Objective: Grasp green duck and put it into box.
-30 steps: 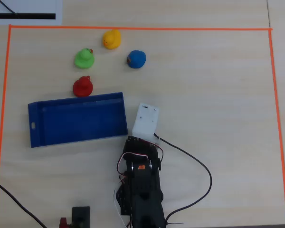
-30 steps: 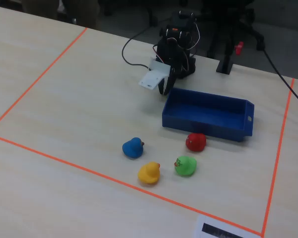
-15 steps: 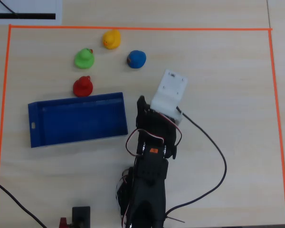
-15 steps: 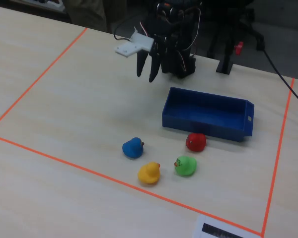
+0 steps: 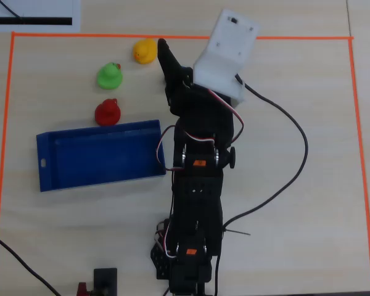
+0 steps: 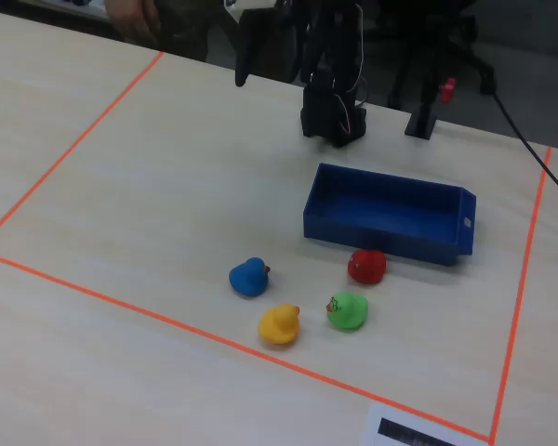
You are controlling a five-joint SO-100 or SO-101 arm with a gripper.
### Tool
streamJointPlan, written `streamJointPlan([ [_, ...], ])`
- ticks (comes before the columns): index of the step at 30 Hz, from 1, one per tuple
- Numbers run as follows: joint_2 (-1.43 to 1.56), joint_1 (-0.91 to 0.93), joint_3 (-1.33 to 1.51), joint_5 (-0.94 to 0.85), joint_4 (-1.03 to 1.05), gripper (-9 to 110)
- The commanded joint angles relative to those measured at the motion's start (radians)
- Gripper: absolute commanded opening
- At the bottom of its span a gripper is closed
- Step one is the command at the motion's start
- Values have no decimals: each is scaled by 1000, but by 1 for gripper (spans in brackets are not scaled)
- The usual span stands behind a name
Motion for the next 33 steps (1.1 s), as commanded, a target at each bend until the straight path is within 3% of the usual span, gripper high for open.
streamJointPlan([
  [1, -140, -80, -219, 54, 58, 38],
  [6, -379, -166, -446, 94, 172, 38],
  [22, -854, -370, -543, 184, 179, 37],
  [33, -1141, -448, -772, 190, 255, 35],
])
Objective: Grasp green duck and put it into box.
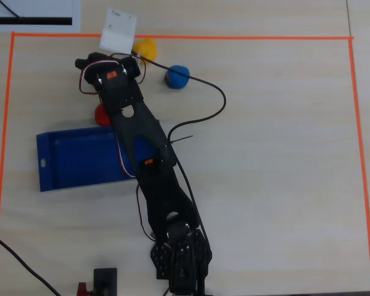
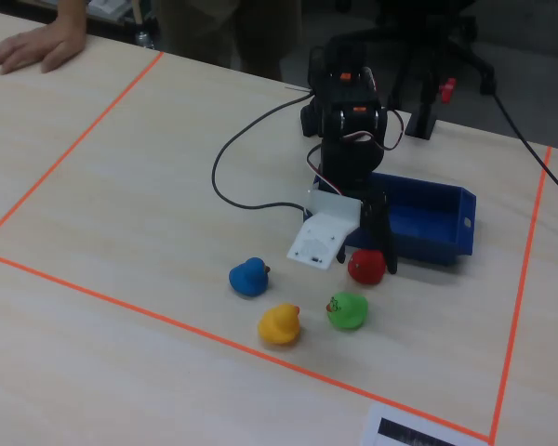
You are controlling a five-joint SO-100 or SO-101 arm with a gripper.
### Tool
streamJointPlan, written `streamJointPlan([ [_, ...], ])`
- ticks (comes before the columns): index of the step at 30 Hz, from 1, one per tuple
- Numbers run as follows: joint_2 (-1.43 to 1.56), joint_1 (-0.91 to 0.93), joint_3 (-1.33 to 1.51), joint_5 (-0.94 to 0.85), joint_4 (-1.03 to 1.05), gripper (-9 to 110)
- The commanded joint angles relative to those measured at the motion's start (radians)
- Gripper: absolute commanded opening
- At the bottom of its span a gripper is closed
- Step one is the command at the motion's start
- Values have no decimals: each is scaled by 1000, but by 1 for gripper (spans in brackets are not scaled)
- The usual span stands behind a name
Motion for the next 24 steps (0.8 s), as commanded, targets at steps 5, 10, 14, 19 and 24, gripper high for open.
streamJointPlan([
  [5, -64, -3, -106, -26, 2, 34],
  [10, -91, 9, -106, -51, -26, 34],
  [14, -114, 21, -92, -71, -54, 34],
  [19, -127, 43, -74, -91, -106, 34],
  [24, -127, 66, -58, -126, -137, 33],
])
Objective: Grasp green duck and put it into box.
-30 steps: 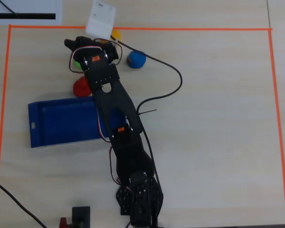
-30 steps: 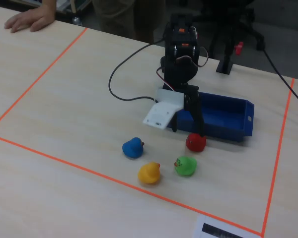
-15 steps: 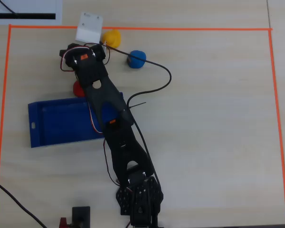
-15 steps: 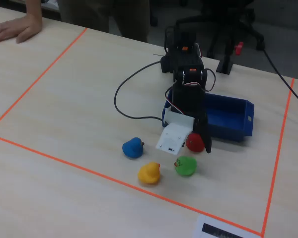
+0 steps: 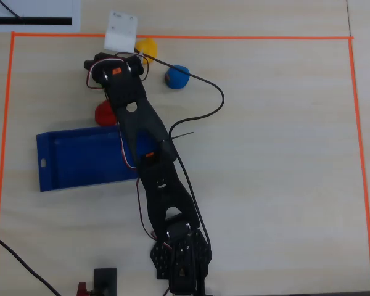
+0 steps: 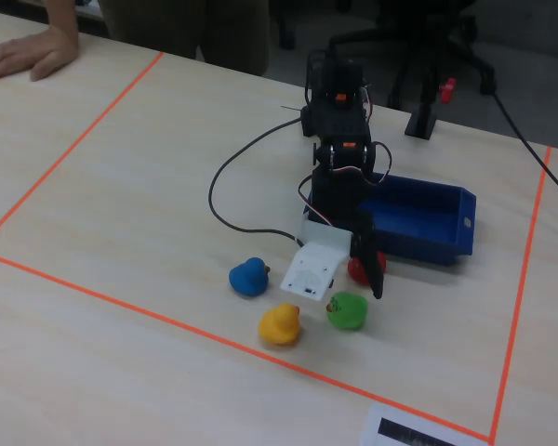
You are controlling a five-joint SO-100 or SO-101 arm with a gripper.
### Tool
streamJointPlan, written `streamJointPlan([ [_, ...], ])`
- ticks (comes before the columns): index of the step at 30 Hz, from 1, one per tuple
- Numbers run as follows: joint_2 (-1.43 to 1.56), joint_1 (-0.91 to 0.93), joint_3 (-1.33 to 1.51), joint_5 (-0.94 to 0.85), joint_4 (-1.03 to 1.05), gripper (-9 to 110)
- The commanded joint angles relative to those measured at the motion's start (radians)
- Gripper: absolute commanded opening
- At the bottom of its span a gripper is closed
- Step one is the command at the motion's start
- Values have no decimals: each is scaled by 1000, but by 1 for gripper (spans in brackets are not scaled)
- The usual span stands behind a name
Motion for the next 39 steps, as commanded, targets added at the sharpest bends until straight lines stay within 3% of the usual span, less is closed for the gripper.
streamJointPlan([
  [1, 20, 23, -6, -20, -37, 33],
  [22, -71, 26, 29, -5, -124, 31],
  [25, -89, 26, 29, -32, -123, 22],
  [27, -97, 23, 28, -58, -110, 2],
  [28, -98, 23, 21, -49, -109, 0],
  [33, -51, 32, -46, 2, -60, 0],
  [39, 270, 66, -201, 60, 3, 0],
])
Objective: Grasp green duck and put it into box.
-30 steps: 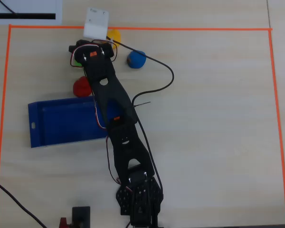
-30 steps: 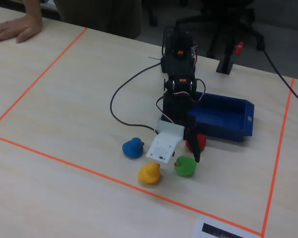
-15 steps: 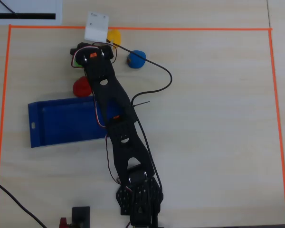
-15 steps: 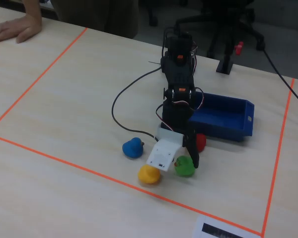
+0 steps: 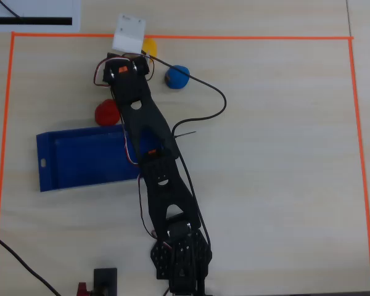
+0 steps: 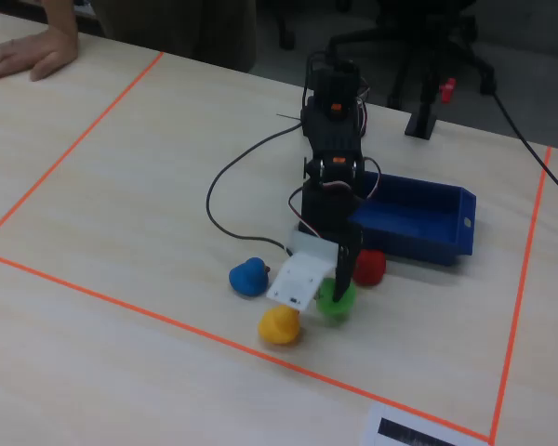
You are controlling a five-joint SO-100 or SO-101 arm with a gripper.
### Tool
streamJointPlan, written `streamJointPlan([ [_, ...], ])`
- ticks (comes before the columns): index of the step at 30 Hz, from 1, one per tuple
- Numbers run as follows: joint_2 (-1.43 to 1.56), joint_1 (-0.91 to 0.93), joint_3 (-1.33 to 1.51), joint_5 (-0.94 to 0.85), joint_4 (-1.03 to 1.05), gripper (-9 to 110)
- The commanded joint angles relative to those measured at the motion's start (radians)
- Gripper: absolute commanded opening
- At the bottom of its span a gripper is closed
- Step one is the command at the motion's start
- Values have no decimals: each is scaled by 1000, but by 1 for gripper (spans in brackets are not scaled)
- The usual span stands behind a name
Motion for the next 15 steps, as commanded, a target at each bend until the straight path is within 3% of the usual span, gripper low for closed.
streamJointPlan([
  [1, 365, 35, -150, 25, 8, 0],
  [7, 730, 100, -132, 34, -9, 0],
  [15, 1364, 137, 531, 31, -86, 0],
])
